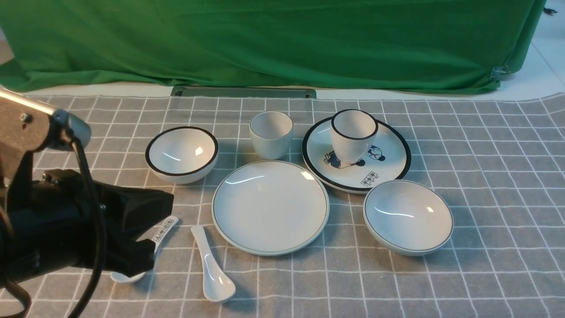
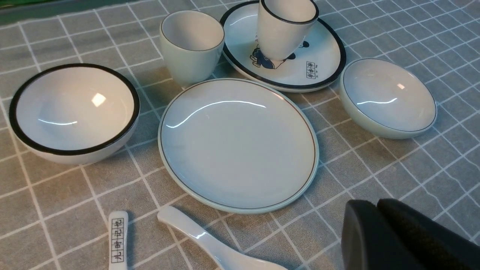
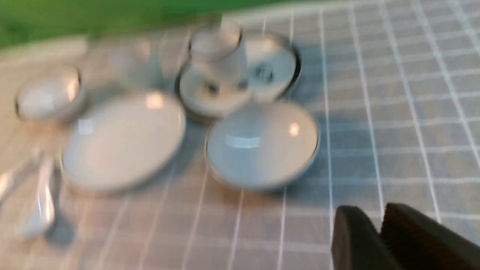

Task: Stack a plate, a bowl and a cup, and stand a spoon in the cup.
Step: Use the right arm to grab a blue rice bowl

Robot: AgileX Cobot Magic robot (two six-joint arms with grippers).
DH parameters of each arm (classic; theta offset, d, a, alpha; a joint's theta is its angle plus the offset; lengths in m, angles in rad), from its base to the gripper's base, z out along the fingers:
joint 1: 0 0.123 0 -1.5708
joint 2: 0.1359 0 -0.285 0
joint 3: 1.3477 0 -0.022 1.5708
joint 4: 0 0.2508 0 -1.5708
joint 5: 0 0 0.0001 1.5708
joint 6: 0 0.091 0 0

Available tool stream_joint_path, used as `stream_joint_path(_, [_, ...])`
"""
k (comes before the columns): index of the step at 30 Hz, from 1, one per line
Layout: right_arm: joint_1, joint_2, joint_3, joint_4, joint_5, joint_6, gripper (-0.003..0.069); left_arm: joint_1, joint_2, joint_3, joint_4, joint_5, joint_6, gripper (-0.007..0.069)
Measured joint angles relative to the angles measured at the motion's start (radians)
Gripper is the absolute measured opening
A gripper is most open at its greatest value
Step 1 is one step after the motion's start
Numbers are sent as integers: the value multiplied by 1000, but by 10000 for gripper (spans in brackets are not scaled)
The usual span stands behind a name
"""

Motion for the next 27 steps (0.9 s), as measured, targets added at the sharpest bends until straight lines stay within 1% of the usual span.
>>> stream_joint_path(3, [34, 256, -167, -10, 154, -92, 148, 0, 0, 0, 0, 6, 1, 17])
stream_joint_path(4, [35, 285, -185, -10, 159, -100, 148, 0, -1, -1, 0, 8, 1, 17])
stream_joint_path(5, [43, 366, -235, -11, 182, -124, 154, 0, -6, -2, 0, 21, 1, 17])
stream_joint_path(8, [72, 574, -349, -18, 206, -175, 199, 0, -48, -2, -5, 53, 1, 17])
stream_joint_path(10, [106, 652, -391, -23, 207, -195, 209, 0, -85, -3, -9, 63, 2, 17])
stream_joint_path(12, [162, 754, -431, -29, 206, -216, 218, 0, -140, -4, -11, 70, 2, 17])
stream_joint_path(14, [245, 855, -473, -48, 201, -224, 232, 0, -198, -7, -12, 70, 2, 17])
stream_joint_path(15, [252, 872, -480, -53, 200, -226, 237, 0, -203, -7, -12, 70, 2, 17])
stream_joint_path(17, [320, 973, -520, -85, 183, -232, 289, 0, -253, -8, -12, 75, 2, 17])
stream_joint_path(19, [350, 1044, -549, -108, 171, -239, 351, 0, -280, -8, -12, 88, 2, 17])
stream_joint_path(22, [363, 1143, -587, -127, 151, -240, 451, 0, -296, -8, -12, 122, 2, 17])
stream_joint_path(24, [363, 1202, -610, -133, 134, -245, 487, 0, -298, -8, -11, 148, 2, 17])
stream_joint_path(27, [363, 1282, -644, -145, 104, -251, 494, 0, -298, -8, -9, 186, 2, 17])
